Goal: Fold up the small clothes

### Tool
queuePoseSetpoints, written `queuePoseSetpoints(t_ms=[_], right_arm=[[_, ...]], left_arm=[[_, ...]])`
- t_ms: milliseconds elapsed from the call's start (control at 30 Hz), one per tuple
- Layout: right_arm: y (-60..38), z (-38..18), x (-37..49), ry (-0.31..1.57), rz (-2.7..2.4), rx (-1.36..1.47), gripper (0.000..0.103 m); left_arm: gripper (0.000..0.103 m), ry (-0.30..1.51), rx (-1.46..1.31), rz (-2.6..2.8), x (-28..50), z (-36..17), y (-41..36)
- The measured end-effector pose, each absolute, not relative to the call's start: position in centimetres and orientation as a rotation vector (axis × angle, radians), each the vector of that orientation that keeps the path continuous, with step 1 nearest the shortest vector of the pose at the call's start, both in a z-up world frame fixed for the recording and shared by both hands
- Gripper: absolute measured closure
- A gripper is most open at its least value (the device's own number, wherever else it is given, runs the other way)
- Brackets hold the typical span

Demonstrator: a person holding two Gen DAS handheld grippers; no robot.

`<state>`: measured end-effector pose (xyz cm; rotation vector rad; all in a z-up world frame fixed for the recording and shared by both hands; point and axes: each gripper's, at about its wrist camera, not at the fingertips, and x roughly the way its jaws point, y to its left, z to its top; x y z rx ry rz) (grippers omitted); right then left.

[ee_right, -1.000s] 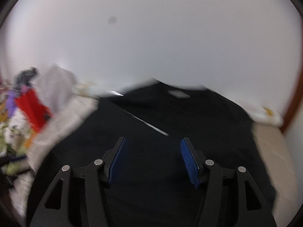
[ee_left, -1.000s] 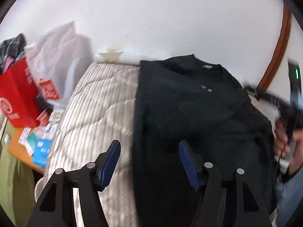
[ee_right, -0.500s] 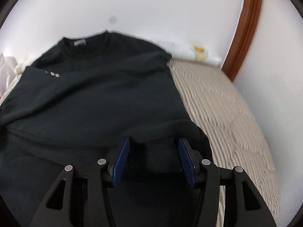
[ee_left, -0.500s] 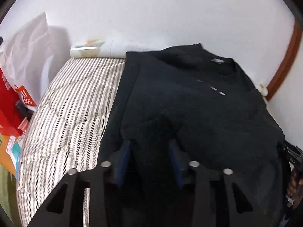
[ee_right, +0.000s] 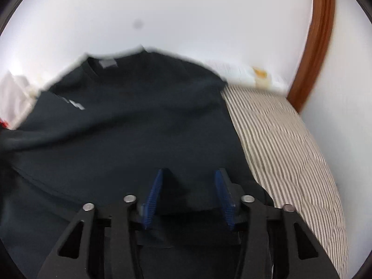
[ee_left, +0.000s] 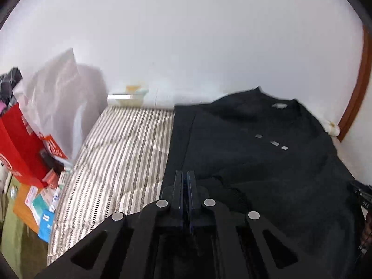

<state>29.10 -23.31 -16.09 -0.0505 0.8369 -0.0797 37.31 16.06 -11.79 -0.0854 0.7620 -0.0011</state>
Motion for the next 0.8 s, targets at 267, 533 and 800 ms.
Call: queuePoseSetpoints(t_ms=[267, 533, 800], right_arm=[[-23.7, -16.7, 26.4, 0.832, -0.088, -0.065, 0.069], [-26.1, -14.4, 21.6, 0.768, -0.107, 0.095, 0.066], [-27.7, -13.4, 16.0, 0.760, -0.166, 0.044, 0.066]], left_arm=[[0.098, 0.860, -0.076, 0.011, 37.8, -14.6, 15.8], [0.090, 0.846, -0.046, 0.005, 34.7, -13.0, 15.1], [0.087, 0.845, -0.068, -0.030, 29.1, -11.5, 14.7]])
